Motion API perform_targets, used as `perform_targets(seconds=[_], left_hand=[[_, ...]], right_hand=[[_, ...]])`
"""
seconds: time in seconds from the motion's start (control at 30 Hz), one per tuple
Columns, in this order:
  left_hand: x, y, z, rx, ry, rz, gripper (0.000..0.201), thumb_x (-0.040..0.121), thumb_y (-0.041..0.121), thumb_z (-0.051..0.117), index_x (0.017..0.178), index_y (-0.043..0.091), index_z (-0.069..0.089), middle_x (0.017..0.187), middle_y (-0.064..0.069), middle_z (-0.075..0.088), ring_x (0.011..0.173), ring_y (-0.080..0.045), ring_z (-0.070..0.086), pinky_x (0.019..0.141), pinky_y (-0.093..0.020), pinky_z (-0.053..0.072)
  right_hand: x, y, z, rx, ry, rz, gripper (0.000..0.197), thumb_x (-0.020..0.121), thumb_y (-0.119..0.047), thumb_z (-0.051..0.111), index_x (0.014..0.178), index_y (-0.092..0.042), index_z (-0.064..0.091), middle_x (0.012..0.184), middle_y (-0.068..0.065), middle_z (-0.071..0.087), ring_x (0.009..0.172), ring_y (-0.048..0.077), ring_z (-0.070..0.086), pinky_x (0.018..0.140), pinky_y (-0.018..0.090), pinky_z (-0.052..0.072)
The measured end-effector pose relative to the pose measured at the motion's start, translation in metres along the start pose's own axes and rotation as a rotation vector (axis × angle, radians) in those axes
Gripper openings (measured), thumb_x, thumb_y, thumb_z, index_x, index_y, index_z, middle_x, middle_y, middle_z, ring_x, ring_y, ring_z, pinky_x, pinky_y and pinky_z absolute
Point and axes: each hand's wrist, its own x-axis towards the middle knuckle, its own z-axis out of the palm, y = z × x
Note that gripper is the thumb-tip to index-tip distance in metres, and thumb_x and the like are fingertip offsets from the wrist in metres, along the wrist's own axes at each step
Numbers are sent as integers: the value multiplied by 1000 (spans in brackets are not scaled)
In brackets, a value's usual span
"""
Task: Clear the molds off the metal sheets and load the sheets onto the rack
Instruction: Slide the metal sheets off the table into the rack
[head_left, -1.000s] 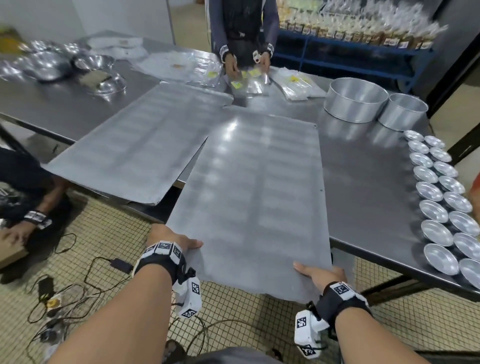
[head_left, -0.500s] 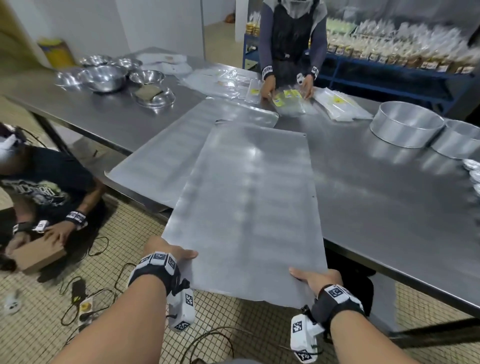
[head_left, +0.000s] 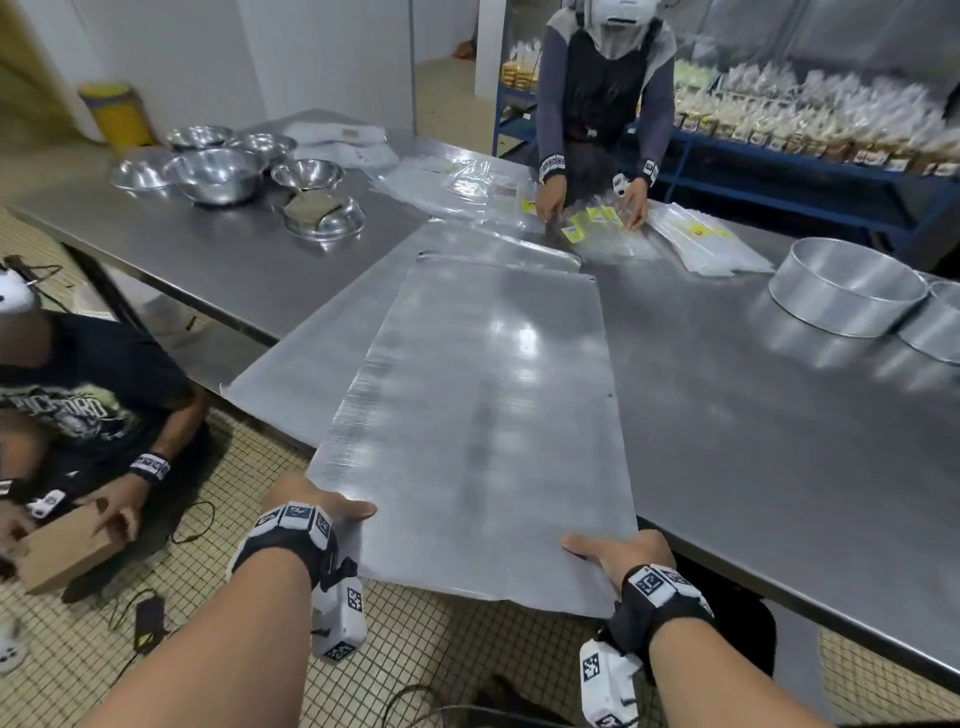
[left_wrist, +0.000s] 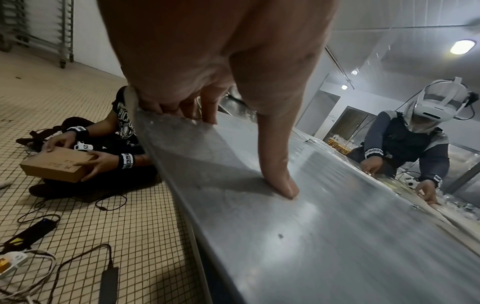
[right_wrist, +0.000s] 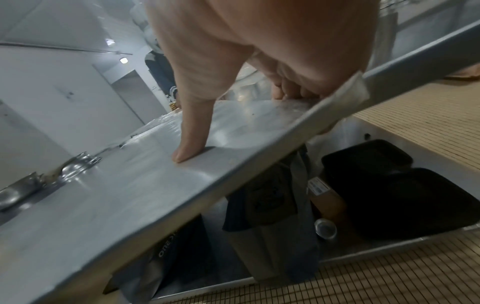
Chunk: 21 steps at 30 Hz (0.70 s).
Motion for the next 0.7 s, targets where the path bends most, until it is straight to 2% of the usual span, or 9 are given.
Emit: perform_targets(seconds=[0.1, 0.17, 0.23, 0.37, 0.43, 0.5, 0.53, 0.63, 0.7], left_hand=[[19, 17, -6, 19, 8, 16, 70, 50, 35, 96, 102, 5, 60, 102, -13, 66, 87, -34, 63, 65, -36, 52], [31, 28, -11, 34, 4, 31, 70, 50, 37, 96, 102, 9, 59, 103, -11, 66, 86, -32, 62, 65, -35, 49], [43, 37, -17, 51, 19, 44, 73, 47, 39, 96, 102, 13, 58, 103, -9, 65, 88, -33, 62, 71, -37, 51], [65, 50, -28, 72, 26, 31, 69, 46, 38, 96, 96, 10, 58, 94, -10, 66, 83, -34, 64, 76, -41, 56], [76, 53, -33, 75, 33, 25, 65, 49, 36, 96, 92, 8, 55, 85, -11, 62, 76, -33, 62, 67, -38, 55], [89, 56, -40, 76, 33, 29, 63, 53, 33, 96, 89, 7, 51, 80, -10, 57, 74, -31, 59, 59, -35, 49], [98, 56, -44, 75, 33, 35, 62, 54, 32, 96, 88, 7, 50, 80, -10, 57, 75, -31, 58, 59, -35, 47], [130, 59, -57, 113, 36, 75, 66, 51, 35, 97, 87, 6, 50, 91, -11, 59, 78, -30, 54, 66, -34, 46], [154, 63, -68, 175, 40, 103, 72, 48, 42, 96, 89, 6, 50, 95, -11, 59, 80, -29, 53, 67, -33, 47]], right_hand=[[11, -20, 9, -23, -13, -13, 95, 29, -42, 101, 109, -5, 66, 106, 13, 71, 92, 32, 67, 85, 38, 57], [15, -33, 18, -35, -30, -24, 111, 16, -52, 98, 112, -6, 63, 106, 12, 71, 92, 33, 67, 84, 40, 58], [20, -44, 26, -73, -31, -52, 128, 3, -61, 92, 115, -6, 60, 108, 12, 70, 94, 32, 68, 84, 41, 59], [20, -66, 36, -109, -39, -78, 128, 14, -57, 95, 122, -2, 52, 116, 14, 67, 103, 32, 66, 88, 38, 56], [19, -72, 45, -123, -35, -81, 131, 15, -58, 95, 124, -1, 50, 119, 15, 66, 106, 33, 66, 90, 40, 56], [15, -77, 59, -120, -30, -73, 128, 22, -54, 98, 126, 1, 47, 122, 17, 64, 109, 35, 64, 92, 41, 55], [12, -79, 67, -107, -23, -73, 129, 21, -54, 98, 126, 1, 46, 123, 17, 63, 109, 35, 64, 92, 41, 55], [5, -86, 93, -56, -2, -65, 143, 2, -65, 91, 124, -1, 49, 120, 16, 64, 107, 34, 64, 91, 41, 56], [-1, -93, 112, -41, 12, -39, 137, 9, -62, 94, 123, 0, 50, 120, 16, 65, 107, 34, 65, 89, 39, 56]])
